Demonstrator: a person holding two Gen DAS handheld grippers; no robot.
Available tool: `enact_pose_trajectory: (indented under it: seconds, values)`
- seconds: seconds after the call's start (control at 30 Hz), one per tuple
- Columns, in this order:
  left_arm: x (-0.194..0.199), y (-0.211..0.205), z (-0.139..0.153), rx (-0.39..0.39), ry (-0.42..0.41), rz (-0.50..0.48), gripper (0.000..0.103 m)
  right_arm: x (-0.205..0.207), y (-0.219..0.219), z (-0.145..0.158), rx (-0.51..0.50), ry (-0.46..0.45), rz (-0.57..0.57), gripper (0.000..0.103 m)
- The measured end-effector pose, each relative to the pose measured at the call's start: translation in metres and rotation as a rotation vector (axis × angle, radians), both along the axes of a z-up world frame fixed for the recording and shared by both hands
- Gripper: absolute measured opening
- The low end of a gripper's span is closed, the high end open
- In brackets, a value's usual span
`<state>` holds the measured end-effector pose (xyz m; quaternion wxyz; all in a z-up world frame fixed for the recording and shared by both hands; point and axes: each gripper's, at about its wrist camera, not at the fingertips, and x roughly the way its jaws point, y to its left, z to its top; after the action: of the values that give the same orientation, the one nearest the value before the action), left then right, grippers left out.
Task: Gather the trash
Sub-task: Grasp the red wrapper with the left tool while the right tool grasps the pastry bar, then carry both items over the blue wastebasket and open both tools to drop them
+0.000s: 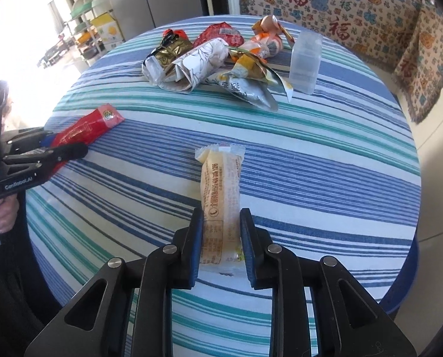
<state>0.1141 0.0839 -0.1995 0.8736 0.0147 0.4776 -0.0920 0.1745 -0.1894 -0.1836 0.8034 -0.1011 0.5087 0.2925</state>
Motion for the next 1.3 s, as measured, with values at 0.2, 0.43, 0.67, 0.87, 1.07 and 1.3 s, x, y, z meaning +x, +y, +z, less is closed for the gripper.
enact_pose_trajectory:
  seconds: [0.2,0.43,0.67,0.87,1.07,1.3]
  values:
    - [0.007,-0.003,0.006,0.019,0.004,-0.019,0.050,0.002,0.008,0.012,-0.014,-0.014,0.033,0.052]
    - [0.017,-0.006,0.002,0.063,0.027,-0.032,0.050,0.009,0.029,0.009,-0.075,-0.003,0.074,0.045]
    - [0.012,-0.010,-0.001,0.060,0.030,-0.035,0.016,0.007,0.015,0.014,-0.012,-0.009,0.038,0.012]
    - [-0.001,-0.016,0.017,-0.041,-0.032,-0.019,0.013,-0.001,-0.005,0.027,0.064,-0.029,0.000,0.012]
    - [-0.006,-0.043,0.036,-0.117,-0.086,-0.040,0.012,-0.002,-0.030,0.034,0.143,-0.035,-0.061,0.012]
    - [0.006,-0.087,0.043,-0.183,-0.101,-0.092,0.011,-0.002,-0.069,0.045,0.193,-0.067,-0.130,0.012]
